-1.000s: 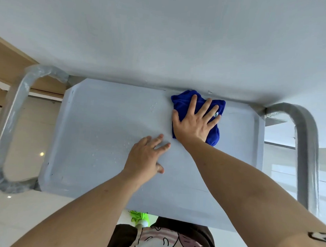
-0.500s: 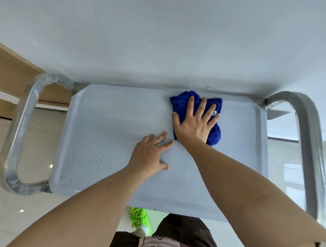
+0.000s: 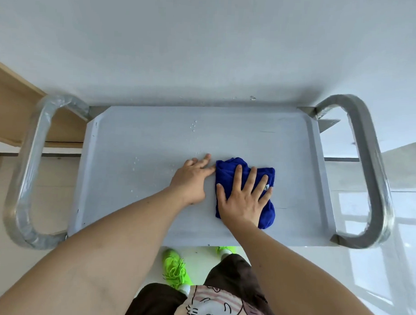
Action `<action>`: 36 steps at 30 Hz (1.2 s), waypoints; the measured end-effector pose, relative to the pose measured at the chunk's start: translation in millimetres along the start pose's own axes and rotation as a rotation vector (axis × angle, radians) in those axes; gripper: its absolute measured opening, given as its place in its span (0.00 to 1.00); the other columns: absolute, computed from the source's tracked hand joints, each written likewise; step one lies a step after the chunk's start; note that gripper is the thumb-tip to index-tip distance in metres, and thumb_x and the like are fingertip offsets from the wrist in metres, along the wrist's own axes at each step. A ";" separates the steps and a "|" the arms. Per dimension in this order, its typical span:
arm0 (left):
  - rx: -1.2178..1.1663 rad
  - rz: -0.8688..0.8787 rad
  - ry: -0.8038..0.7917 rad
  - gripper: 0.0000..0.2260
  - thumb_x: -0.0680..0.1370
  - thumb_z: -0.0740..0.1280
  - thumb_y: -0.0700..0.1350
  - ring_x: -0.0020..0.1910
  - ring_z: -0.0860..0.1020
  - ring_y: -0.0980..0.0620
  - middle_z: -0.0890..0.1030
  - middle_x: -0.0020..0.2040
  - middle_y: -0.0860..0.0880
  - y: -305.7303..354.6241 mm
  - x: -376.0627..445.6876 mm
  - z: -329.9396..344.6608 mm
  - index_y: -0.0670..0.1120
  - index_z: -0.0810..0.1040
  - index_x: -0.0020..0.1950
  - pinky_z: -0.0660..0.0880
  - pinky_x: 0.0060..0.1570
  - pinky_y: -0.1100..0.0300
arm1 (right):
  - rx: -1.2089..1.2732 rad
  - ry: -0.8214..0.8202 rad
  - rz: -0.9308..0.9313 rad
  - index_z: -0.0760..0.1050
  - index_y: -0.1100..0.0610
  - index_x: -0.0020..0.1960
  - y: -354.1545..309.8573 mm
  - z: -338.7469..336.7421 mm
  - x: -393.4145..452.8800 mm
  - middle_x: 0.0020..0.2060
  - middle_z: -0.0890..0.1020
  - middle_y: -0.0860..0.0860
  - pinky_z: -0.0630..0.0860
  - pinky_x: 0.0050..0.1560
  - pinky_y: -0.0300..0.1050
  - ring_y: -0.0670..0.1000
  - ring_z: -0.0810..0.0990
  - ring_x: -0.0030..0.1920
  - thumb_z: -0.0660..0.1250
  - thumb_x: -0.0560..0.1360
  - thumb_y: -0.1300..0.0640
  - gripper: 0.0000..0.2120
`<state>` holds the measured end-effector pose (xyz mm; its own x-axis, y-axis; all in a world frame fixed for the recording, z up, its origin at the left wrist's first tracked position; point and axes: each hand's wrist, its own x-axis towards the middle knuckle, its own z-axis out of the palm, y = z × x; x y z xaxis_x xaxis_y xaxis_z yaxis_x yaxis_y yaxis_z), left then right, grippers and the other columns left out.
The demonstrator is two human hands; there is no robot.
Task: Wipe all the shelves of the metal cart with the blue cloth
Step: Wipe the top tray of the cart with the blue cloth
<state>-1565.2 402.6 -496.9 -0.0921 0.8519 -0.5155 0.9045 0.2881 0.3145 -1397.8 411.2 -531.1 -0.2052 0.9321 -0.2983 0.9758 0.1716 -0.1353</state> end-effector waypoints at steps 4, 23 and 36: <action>0.045 0.017 0.018 0.42 0.72 0.71 0.41 0.77 0.53 0.47 0.46 0.80 0.59 -1.7 -3.5 3.6 0.65 0.52 0.77 0.65 0.68 0.53 | -0.006 -0.007 0.012 0.42 0.47 0.82 3.1 12.4 -40.5 0.81 0.48 0.57 0.37 0.75 0.67 0.65 0.39 0.79 0.41 0.78 0.29 0.38; 0.132 0.071 0.050 0.41 0.72 0.74 0.49 0.74 0.57 0.46 0.47 0.80 0.58 -5.8 -2.9 3.7 0.62 0.52 0.77 0.66 0.67 0.51 | 0.013 0.015 0.052 0.52 0.52 0.81 -54.0 43.5 -130.9 0.79 0.58 0.63 0.45 0.74 0.73 0.71 0.49 0.78 0.50 0.79 0.31 0.38; -0.042 0.010 0.243 0.29 0.77 0.68 0.50 0.75 0.58 0.44 0.60 0.78 0.46 -63.8 -14.6 -18.5 0.49 0.63 0.76 0.58 0.73 0.50 | -0.036 0.011 -0.121 0.56 0.47 0.81 -64.4 39.5 -98.3 0.79 0.58 0.63 0.49 0.71 0.79 0.74 0.50 0.76 0.54 0.75 0.27 0.40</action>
<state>-1629.2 380.0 -494.6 -0.1855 0.9336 -0.3065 0.8881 0.2928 0.3543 -1443.4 295.9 -530.4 -0.3211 0.9073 -0.2714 0.9461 0.2943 -0.1355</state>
